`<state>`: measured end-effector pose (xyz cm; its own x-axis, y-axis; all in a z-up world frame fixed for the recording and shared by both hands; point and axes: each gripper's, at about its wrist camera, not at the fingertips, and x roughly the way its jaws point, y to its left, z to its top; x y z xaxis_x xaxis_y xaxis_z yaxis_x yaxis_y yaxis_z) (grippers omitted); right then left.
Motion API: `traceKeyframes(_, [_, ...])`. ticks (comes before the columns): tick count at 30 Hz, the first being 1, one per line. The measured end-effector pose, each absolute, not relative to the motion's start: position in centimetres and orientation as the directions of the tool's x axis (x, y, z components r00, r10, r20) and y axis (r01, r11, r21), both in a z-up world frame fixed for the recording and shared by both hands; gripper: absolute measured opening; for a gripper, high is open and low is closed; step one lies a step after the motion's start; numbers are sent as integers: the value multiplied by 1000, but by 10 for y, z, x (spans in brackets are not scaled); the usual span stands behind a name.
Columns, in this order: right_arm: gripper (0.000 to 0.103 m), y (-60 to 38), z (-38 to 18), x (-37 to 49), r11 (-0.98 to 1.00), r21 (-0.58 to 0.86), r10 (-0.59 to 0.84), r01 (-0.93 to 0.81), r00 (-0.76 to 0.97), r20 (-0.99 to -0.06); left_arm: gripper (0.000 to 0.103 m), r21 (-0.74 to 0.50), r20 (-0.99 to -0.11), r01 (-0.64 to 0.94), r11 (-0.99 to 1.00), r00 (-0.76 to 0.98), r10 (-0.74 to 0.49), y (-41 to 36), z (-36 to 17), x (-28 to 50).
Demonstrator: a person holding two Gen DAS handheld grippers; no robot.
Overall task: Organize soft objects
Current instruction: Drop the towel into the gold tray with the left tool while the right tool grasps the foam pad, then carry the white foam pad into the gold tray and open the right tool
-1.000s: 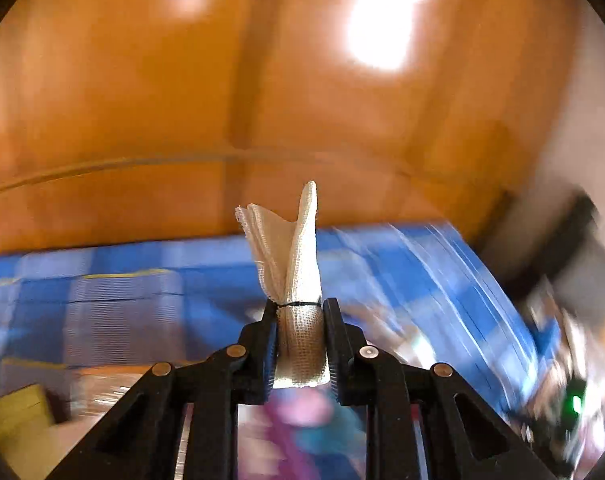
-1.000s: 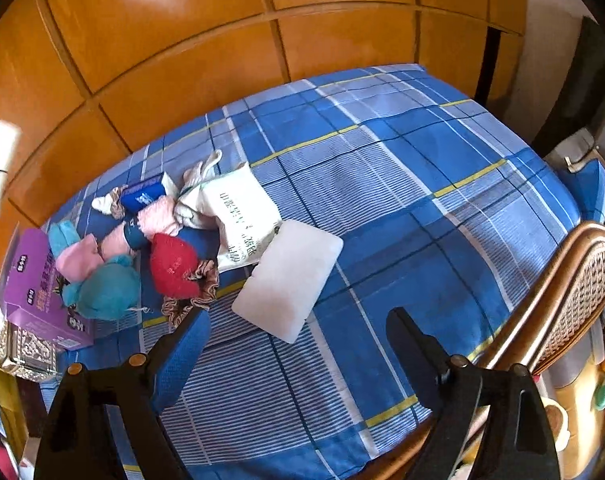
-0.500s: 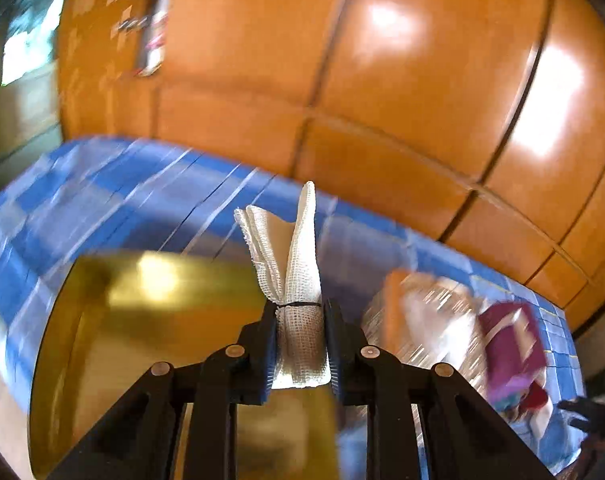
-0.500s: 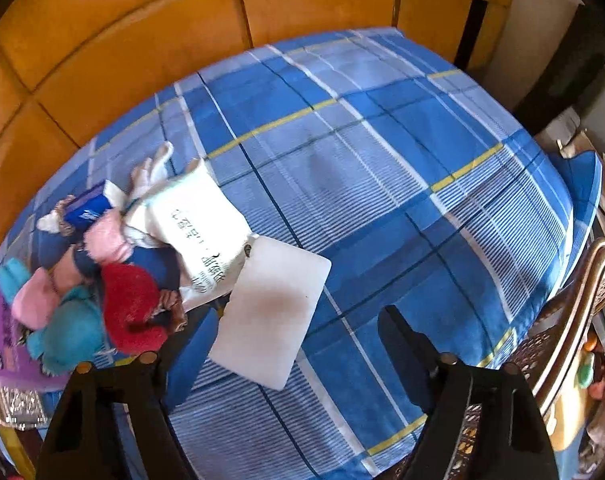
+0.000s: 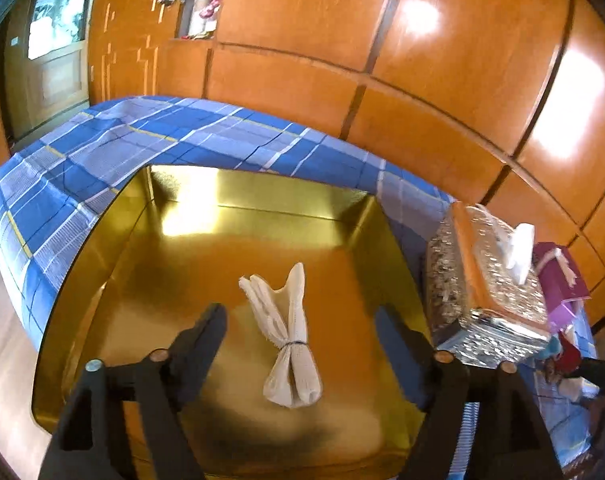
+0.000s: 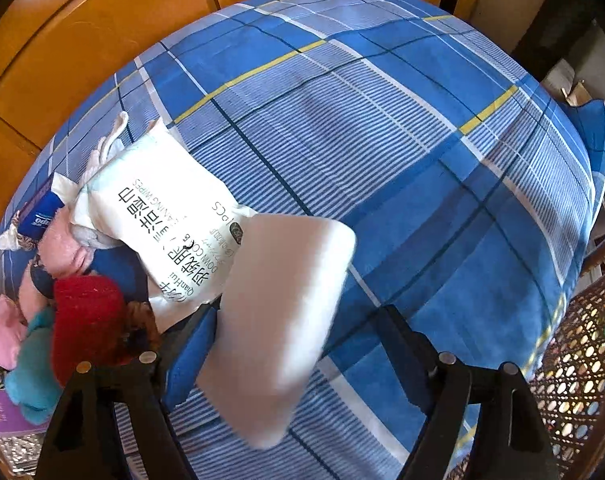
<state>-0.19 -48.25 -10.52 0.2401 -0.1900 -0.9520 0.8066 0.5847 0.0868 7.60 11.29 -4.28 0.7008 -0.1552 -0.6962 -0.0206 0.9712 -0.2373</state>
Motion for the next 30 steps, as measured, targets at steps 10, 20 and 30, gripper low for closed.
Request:
traceKeyframes(10, [43, -463, -92, 3, 653, 55, -239, 755, 275, -931, 89, -171, -699, 19, 985, 702, -135, 98, -40, 57])
traceKeyframes(20, [40, -432, -28, -3, 719, -2, -376, 696, 386, -843, 93, -174, -698, 47, 984, 698, -157, 92, -38, 54])
traceKeyframes(30, [40, -388, 28, 107, 871, -15, -314, 490, 534, -785, 95, -139, -694, 13, 990, 712, -107, 94, -28, 52])
